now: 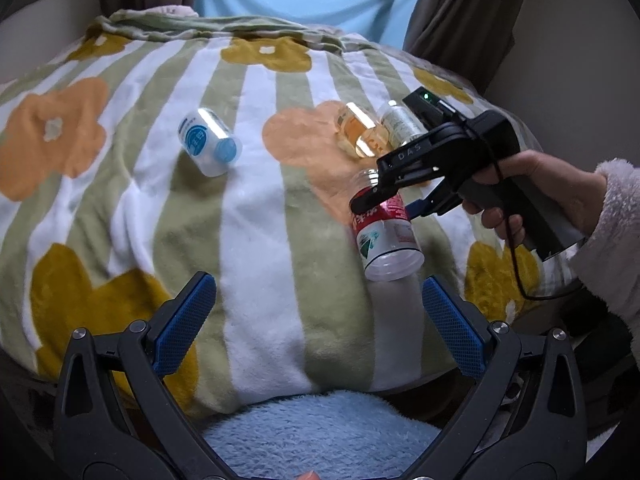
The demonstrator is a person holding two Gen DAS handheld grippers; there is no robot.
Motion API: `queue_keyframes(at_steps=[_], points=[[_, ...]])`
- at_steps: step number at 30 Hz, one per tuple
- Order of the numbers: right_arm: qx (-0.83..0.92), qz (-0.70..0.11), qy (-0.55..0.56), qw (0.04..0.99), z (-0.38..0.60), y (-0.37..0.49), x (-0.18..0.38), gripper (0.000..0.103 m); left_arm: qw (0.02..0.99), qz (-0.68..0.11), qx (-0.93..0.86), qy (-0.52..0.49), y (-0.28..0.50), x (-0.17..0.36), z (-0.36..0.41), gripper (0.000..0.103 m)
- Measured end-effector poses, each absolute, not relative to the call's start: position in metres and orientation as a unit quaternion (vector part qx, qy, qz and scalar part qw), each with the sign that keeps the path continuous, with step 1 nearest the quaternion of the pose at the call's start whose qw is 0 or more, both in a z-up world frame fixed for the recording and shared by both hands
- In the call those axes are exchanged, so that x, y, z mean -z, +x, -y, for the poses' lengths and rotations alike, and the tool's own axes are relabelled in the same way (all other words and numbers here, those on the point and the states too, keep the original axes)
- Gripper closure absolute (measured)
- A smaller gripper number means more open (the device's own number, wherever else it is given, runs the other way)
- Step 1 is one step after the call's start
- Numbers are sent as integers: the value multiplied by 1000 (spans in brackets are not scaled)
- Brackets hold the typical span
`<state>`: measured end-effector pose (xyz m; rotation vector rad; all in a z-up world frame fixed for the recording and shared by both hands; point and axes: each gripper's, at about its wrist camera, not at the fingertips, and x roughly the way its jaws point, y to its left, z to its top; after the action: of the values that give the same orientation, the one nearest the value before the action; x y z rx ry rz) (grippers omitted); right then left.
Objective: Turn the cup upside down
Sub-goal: 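Open the left tool and pull it away while the right tool holds the bottle, then lower the bottle neck-up onto the bed with the right tool and open it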
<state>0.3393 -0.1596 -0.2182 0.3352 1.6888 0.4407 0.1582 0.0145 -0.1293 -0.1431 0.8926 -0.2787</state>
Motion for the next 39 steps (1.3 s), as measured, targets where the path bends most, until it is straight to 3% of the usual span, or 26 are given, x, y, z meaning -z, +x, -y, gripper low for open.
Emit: queue_keyframes(at_steps=[5, 11, 14, 22, 39], points=[[-206, -689, 122, 684, 162, 332, 189, 43, 897, -418, 131, -63, 153, 122, -16, 0], [-236, -439, 36, 866, 160, 277, 105, 43, 899, -406, 135, -87, 151, 118, -19, 0], [-211, -345, -1, 915, 148, 244, 112, 43, 900, -408, 132, -80, 149, 117, -17, 0], [-176, -319, -68, 929, 128, 248, 164, 43, 899, -414, 122, -79, 145, 121, -24, 0], [-207, -324, -118, 916, 142, 218, 171, 43, 894, -419, 129, -96, 144, 126, -27, 0]])
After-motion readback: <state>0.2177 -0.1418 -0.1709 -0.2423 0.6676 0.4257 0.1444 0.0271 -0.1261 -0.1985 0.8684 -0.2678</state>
